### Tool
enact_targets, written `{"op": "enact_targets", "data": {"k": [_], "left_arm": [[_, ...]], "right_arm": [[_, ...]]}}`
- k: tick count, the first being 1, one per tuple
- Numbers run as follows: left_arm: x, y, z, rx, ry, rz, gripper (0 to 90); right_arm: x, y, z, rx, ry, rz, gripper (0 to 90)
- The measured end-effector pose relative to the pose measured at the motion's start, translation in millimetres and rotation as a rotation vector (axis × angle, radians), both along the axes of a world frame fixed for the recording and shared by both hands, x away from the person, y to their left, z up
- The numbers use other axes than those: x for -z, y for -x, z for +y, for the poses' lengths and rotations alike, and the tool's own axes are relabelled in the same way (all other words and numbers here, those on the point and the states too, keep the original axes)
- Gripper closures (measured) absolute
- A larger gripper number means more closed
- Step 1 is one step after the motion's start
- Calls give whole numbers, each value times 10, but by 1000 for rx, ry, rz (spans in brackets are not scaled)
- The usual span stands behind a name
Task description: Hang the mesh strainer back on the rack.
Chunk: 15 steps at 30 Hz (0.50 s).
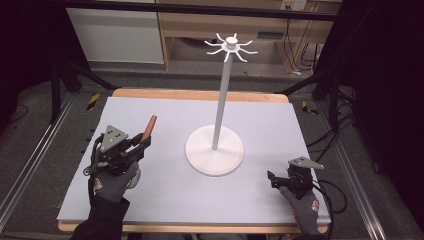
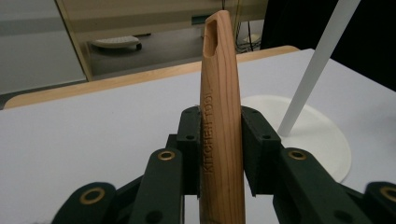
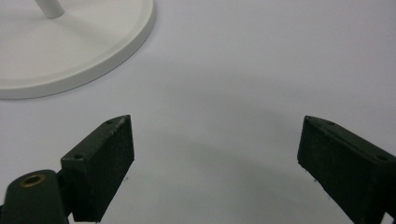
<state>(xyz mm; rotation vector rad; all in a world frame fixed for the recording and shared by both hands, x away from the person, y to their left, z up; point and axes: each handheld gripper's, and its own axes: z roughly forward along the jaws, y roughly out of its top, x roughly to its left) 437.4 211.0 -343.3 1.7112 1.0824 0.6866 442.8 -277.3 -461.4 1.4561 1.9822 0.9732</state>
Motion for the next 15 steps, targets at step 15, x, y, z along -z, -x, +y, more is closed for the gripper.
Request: {"op": "enact_targets", "data": {"k": [15], "left_arm": [[-335,-33,-191,24,45,-105,704]], "right_arm": [[1,3,6,2,-1,7,111]]}}
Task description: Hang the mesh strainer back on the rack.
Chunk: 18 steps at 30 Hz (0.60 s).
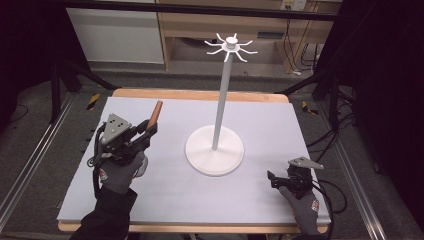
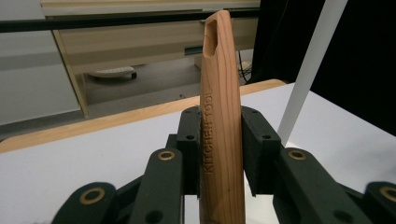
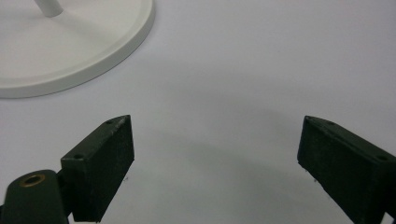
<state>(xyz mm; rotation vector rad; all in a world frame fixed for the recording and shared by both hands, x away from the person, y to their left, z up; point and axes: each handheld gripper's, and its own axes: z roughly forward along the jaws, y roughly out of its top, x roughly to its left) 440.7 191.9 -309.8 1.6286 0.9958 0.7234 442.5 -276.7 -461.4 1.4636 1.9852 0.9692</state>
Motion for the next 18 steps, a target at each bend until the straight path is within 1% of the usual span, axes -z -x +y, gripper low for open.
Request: {"op": "enact_targets", "data": {"k": [1,2,5,6,7,8,10,12,14,15,16,18], "left_arm": [[-24,3,-16,1,1,-8,703],[-24,3,-16,1,1,-8,703],[-122,11,-68,8,-3,-33,703],[-122,11,-68,8,-3,-33,703],[-168,12,-93,12,-1,-41,703],[-168,12,-93,12,-1,-41,703],[-231,22,-133,20,-6,-55,703],[-268,30,-159,24,-3,-66,703],[-282,31,-165,27,-5,-68,703],[-318,38,-186,30,-6,-77,703],[-318,38,-186,30,-6,-77,703],[-383,45,-219,35,4,-90,703]], "right_arm": [[2,1,2,1,0,0,111],[5,-3,0,0,4,-2,111],[7,-6,3,1,5,-1,111],[7,-6,3,1,5,-1,111],[6,-4,2,1,3,1,112],[6,-4,1,1,5,-1,112],[0,0,-1,0,-3,2,111],[2,-1,-2,0,1,-1,111],[5,-2,1,1,-1,1,111],[6,-3,2,-2,0,0,112],[6,-3,2,-2,0,0,112],[7,-4,2,-1,1,0,112]]}}
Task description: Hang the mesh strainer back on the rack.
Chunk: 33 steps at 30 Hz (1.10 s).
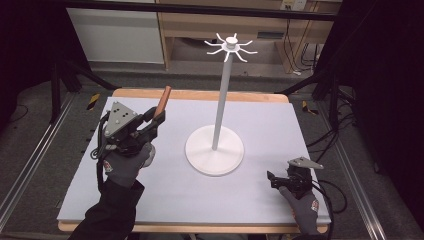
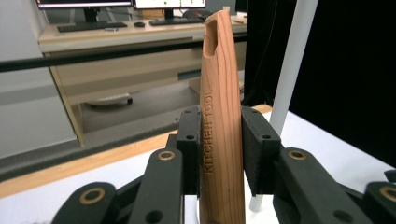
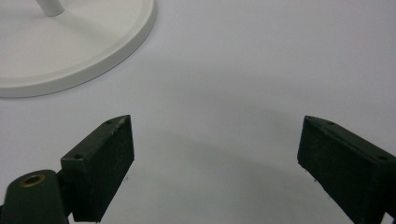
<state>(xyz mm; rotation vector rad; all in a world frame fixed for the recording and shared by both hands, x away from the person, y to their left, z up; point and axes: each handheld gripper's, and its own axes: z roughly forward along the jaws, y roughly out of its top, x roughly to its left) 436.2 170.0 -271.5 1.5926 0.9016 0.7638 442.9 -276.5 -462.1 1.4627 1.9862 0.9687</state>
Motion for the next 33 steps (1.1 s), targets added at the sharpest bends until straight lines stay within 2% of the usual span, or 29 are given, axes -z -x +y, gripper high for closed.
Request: {"op": "enact_targets", "data": {"k": [9,14,18,33], "left_arm": [[-169,20,-123,16,18,-42,704],[-218,18,-172,21,18,-58,703],[-271,5,-200,24,35,-71,703],[-580,-60,-405,57,56,-127,703]], "right_arm": [[-6,5,1,-1,-12,3,112],[-4,3,-1,-2,-9,-1,111],[-5,4,0,-4,-12,2,111],[-5,0,-8,-1,-10,-2,111]]}}
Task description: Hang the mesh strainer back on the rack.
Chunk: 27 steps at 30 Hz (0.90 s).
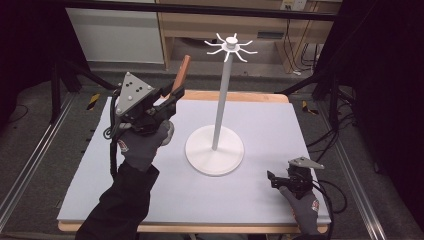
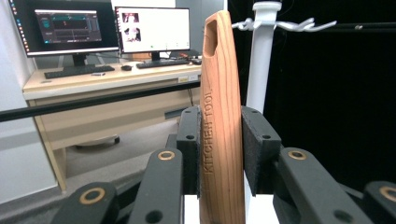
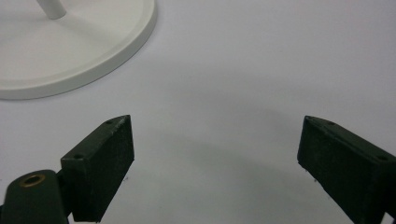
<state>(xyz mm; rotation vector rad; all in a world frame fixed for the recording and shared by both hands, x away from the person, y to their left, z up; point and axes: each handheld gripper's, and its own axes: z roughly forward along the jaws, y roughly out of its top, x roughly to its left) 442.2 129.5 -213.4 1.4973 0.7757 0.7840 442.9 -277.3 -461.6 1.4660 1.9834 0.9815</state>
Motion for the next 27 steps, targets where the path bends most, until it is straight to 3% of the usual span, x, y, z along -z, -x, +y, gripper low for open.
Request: {"op": "enact_targets", "data": {"k": [27], "left_arm": [[-180,-118,-216,25,12,-15,703]], "right_arm": [[0,-2,1,2,-5,4,111]]}}
